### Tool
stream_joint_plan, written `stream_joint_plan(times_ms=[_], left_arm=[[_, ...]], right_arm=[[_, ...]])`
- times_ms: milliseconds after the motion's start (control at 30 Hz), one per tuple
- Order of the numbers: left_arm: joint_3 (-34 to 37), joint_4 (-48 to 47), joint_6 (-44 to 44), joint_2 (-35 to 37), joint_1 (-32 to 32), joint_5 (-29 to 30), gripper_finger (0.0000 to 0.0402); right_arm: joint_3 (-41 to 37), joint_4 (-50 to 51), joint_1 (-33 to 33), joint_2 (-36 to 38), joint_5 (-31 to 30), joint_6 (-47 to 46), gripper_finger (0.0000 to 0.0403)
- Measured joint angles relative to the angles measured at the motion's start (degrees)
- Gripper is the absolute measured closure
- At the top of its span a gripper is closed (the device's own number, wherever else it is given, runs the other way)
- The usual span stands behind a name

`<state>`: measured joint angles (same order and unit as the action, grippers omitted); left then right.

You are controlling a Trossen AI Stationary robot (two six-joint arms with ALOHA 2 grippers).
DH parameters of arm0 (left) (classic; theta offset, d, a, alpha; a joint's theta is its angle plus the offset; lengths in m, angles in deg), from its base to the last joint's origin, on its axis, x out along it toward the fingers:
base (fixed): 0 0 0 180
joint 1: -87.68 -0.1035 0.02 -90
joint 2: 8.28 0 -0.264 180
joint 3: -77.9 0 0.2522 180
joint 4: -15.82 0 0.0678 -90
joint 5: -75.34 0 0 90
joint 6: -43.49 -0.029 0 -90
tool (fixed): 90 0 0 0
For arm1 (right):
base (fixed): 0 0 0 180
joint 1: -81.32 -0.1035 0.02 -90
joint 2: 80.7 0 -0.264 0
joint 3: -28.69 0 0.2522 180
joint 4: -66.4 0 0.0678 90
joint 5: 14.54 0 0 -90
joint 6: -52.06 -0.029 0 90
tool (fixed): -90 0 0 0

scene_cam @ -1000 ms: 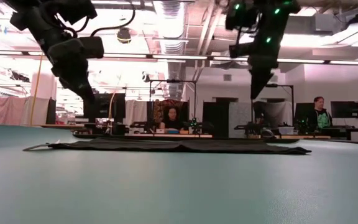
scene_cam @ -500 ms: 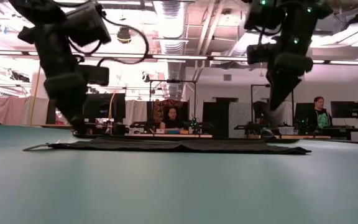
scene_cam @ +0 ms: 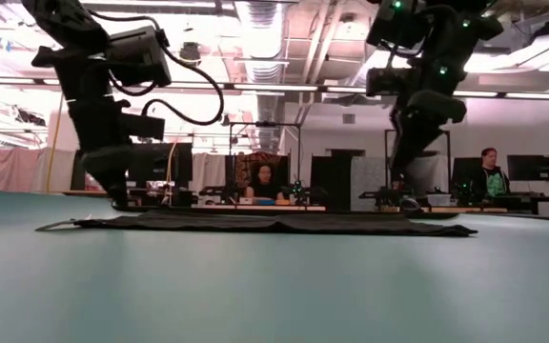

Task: Roll towel into tight, uniform cylinder
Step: Roll the towel

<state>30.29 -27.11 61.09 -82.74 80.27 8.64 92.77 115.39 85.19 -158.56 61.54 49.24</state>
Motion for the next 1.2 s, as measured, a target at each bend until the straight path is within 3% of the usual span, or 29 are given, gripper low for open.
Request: stream_joint_plan(times_ms=[133, 300, 500, 633, 767, 1000, 1200], left_arm=[[-1.9, 2.0, -0.9, 1.5, -0.5, 0.3, 0.0401], [-2.4, 12.8, -3.5, 4.8, 0.0, -6.6, 0.0401], [-2.3, 14.5, -3.4, 5.3, 0.4, -9.4, 0.0401], [-2.3, 15.0, -3.5, 4.6, 0.7, -9.1, 0.0401], [-2.3, 15.9, -3.8, 4.2, 0.7, -9.1, 0.0401], [-2.3, 16.2, -4.0, 4.0, 0.7, -9.3, 0.0401], [-2.3, 16.3, -4.0, 4.0, 0.7, -9.2, 0.0401]], right_arm=[[0.0, -5.9, 1.9, -0.1, -0.2, 4.8, 0.03], [0.0, -12.0, 8.0, -0.3, 0.5, 12.0, 0.03], [0.0, -12.0, 20.2, -0.3, 15.0, 19.2, 0.03], [0.0, -11.4, 26.7, -1.6, 17.4, 22.6, 0.0295], [0.0, -10.5, 30.8, -6.0, 19.6, 24.4, 0.0265], [0.0, -10.3, 32.9, -15.3, 16.9, 25.3, 0.0205], [0.2, -9.9, 32.9, -16.9, 14.4, 25.8, 0.0203]])
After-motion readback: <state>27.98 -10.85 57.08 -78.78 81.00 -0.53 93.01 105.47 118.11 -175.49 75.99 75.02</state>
